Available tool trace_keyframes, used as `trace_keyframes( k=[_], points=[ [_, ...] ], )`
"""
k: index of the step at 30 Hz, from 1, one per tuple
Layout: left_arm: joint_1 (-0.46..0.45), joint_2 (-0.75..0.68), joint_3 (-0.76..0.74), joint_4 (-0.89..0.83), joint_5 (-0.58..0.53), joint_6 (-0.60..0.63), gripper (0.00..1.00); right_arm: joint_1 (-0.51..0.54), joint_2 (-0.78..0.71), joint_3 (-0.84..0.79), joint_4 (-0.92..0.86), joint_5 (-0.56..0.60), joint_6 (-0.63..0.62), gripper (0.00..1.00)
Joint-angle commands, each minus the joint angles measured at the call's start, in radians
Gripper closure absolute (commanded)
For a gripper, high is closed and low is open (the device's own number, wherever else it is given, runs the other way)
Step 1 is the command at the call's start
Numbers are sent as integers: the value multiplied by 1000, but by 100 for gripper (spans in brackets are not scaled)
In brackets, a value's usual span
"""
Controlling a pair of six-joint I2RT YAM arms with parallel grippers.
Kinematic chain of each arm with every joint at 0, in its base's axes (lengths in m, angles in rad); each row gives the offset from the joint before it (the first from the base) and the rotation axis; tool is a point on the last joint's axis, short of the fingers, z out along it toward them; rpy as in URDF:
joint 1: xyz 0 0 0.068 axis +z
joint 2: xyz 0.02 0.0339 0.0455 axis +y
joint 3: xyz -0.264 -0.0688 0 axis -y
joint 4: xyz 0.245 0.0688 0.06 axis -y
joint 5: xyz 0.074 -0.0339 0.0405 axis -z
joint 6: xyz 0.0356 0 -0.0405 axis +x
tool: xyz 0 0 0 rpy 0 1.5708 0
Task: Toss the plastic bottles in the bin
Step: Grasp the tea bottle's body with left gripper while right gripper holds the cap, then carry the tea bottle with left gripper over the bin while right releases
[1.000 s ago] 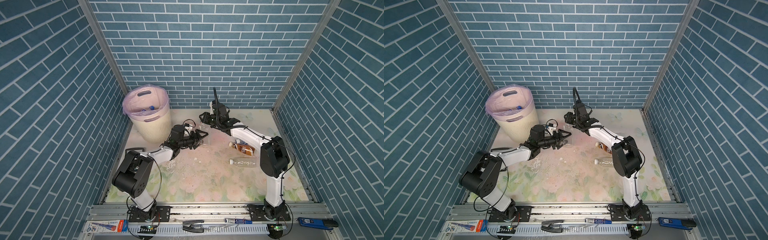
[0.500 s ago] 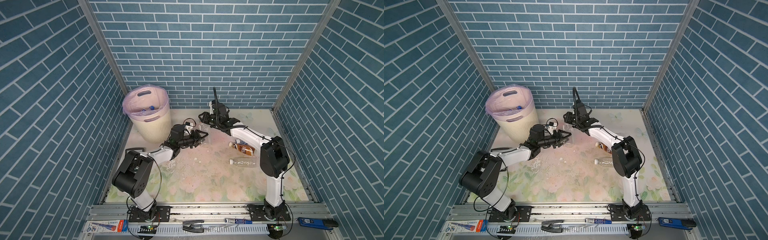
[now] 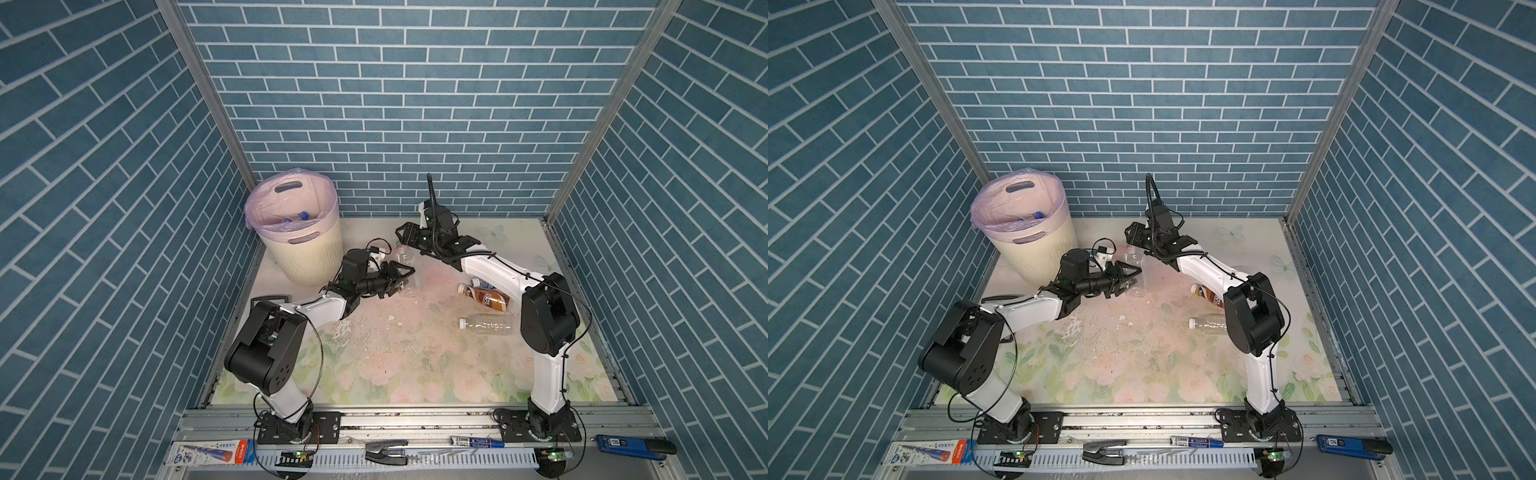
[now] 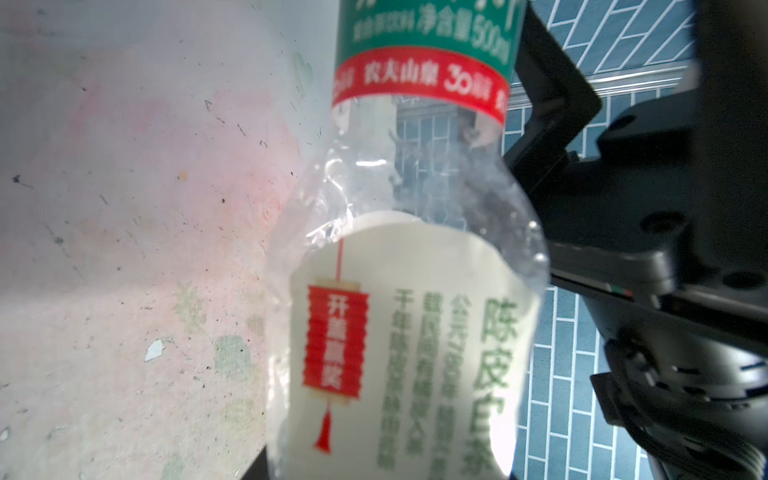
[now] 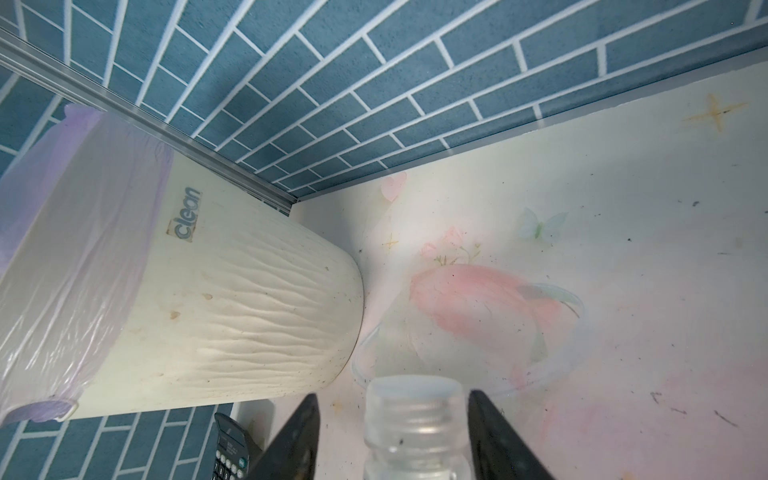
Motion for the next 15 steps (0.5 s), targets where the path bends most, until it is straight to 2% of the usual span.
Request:
trace_keyframes(
  k=[1,4,8,11,15],
  points=[
    [7,-8,41,-82,-14,69,48,6,-62,4,-7,9,23,34],
    [9,-10,61,-154,-31,119,49,1,-72,29,-48,2,11,20],
    [12,-9,85,-220,-48,190,51,-16,-91,59,-103,-12,-8,7],
    [13,-14,112,-287,-66,251,51,-32,-99,98,-164,-39,-34,1],
    [13,-25,155,-378,-96,346,51,-52,-119,138,-240,-51,-96,1]
  ],
)
